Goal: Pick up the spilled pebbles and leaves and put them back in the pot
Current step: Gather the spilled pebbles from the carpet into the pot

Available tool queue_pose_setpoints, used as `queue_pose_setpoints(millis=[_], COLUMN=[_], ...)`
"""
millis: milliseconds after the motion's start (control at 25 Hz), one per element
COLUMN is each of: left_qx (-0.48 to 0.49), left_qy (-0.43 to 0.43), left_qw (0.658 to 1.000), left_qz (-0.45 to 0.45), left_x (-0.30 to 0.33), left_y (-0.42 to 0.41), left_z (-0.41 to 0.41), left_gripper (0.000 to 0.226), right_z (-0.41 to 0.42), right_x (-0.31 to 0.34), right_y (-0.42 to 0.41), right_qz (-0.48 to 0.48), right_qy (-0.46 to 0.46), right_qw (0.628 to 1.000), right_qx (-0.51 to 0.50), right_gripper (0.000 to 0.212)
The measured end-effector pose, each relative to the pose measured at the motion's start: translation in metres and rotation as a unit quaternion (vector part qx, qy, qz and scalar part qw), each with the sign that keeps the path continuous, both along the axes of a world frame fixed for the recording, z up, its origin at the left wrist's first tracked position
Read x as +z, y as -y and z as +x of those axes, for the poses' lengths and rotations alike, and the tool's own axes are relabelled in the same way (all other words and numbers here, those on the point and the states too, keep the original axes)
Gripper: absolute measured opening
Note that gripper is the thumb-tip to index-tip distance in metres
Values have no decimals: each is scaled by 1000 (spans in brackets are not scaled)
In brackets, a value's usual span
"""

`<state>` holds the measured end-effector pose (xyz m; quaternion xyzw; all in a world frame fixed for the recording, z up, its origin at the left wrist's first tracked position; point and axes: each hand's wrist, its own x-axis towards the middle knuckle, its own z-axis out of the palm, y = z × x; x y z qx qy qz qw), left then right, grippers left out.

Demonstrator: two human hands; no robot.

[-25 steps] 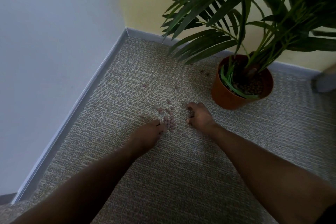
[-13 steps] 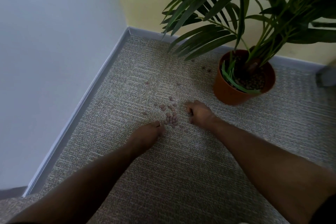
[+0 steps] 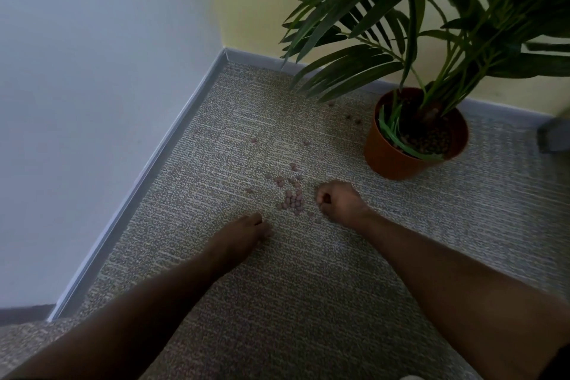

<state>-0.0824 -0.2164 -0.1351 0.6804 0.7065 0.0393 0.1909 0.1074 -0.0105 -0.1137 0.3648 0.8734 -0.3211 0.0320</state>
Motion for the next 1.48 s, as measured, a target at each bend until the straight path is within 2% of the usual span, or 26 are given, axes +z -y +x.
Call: queue_pose_setpoints(millis=[80,160,240,360,520,640,760,960,1120,1240,1320,1400,1480], left_qx=[14,51,50,105,157,199,204,238,293,373,376,371,359], left_qy=[20,41,23,59,100,136,163,210,286,425,456,498,546], left_qw=[1000,998,998,993,982,969,962,947,912,824,807,784,757], left_qz=[3,6,23,-16,11,50,79,52,32,8,6,-10,-19], left_x=[0,-1,-5,1,4,9,7,6,29,69,93,111,122], left_y=[4,10,12,10,-4,-24,-42,-56,-84,-141,-187,-225,-253], left_z=[1,3,3,4,6,15,29,47,59,68,79,96,118], left_gripper=[12,17,24,13,8,9,12,11,9,7,10,10,14], right_z=[-4,-8,-8,-7,-5,-3,-1,6,11,7,11,20,33], right_x=[3,4,3,4,4,1,-3,-3,30,83,119,147,164], right_y=[3,5,9,14,14,24,36,34,8,-26,-51,-71,-87], right_qz=[0,13,18,18,12,7,48,54,-21,-35,-30,-16,60], right_qy=[-1,60,102,95,23,-6,55,93,33,-11,-14,-25,0], right_qw=[999,996,993,994,999,996,987,992,999,997,993,988,985], right_qx=[33,58,63,56,18,92,143,64,-17,-72,-109,-153,-164], right_gripper=[14,16,14,13,16,9,11,17,6,9,16,14,29])
